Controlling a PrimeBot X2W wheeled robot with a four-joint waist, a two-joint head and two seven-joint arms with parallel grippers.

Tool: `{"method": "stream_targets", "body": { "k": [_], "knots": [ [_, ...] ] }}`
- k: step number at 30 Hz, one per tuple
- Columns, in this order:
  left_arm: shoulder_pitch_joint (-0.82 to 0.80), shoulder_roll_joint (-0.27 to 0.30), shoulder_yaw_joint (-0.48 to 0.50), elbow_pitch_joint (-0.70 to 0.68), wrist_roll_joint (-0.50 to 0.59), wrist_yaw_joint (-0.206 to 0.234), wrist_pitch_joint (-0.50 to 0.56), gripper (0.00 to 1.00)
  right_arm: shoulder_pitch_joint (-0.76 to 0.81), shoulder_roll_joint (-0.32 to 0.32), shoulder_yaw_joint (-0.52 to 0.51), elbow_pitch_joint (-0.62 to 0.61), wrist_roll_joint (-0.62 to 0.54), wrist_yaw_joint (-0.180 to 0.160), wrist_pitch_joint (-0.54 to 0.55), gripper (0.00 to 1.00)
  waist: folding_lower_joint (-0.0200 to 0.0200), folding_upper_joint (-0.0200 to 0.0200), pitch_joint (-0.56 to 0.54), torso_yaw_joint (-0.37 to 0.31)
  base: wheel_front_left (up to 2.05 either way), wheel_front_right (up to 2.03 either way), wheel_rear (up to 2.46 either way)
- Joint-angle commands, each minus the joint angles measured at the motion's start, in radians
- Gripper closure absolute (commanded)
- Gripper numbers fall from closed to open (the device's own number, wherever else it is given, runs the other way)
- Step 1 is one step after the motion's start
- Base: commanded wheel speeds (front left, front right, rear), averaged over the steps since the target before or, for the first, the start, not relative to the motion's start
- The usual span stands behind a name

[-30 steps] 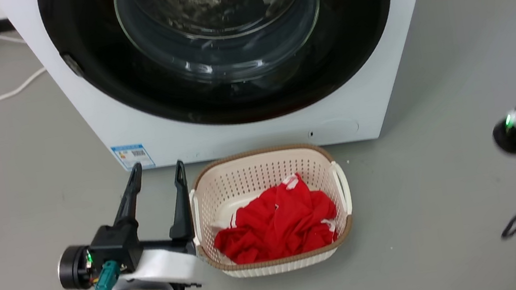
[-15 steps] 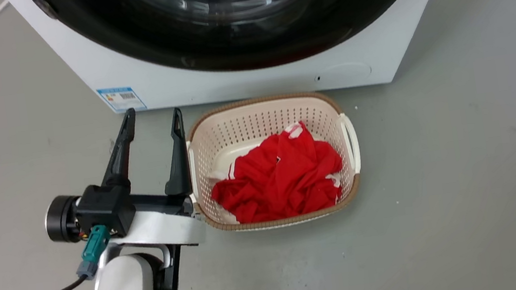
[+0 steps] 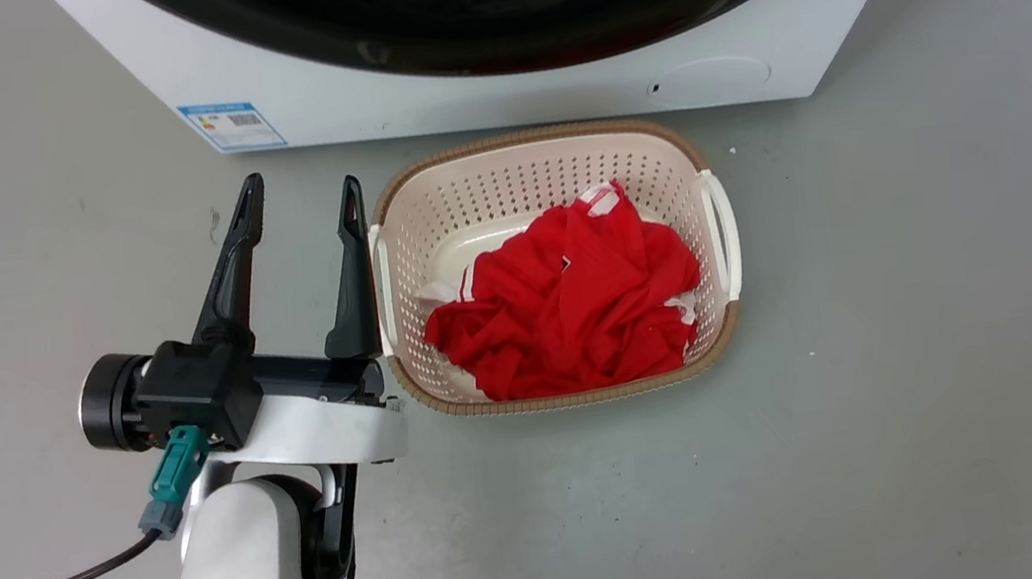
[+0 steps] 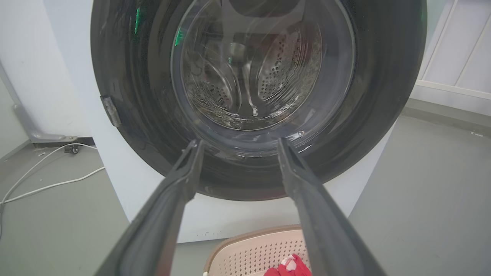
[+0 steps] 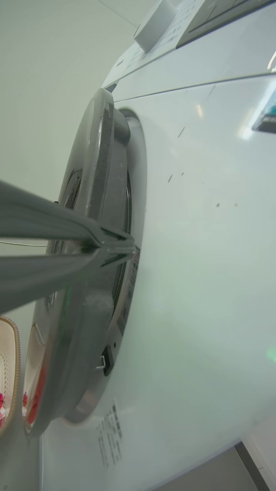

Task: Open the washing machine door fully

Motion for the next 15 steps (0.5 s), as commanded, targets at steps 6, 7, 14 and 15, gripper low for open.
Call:
{"method": "stream_targets", "body": {
  "k": [6, 7, 14, 15],
  "knots": [
    [-0.025, -0.001, -0.007, -0.009, -0.01, 0.005, -0.003, 0.0, -0.063, 0.029, 0.036, 0.061, -0.032, 0.0, 0.047, 1.0, -0.0001, -0.0001, 0.035, 0.015, 0.0, 0.0, 0.0],
    [-0.027, -0.001, -0.007, -0.009, -0.011, 0.006, -0.003, 0.0, -0.072, 0.032, 0.039, 0.068, -0.035, 0.0, 0.05, 1.0, -0.0001, -0.0001, 0.04, 0.016, 0.0, 0.0, 0.0],
    [-0.041, -0.001, -0.012, -0.01, -0.015, 0.008, -0.003, 0.0, -0.09, 0.067, 0.058, 0.103, -0.039, 0.0, 0.119, 1.0, -0.0001, -0.0001, 0.061, 0.023, 0.0, 0.0, 0.0],
    [-0.042, -0.001, -0.013, -0.009, -0.016, 0.008, -0.003, 0.0, -0.089, 0.069, 0.06, 0.094, -0.036, 0.0, 0.139, 1.0, -0.0001, -0.0001, 0.063, 0.023, 0.0, 0.0, 0.0]
  ]
}}
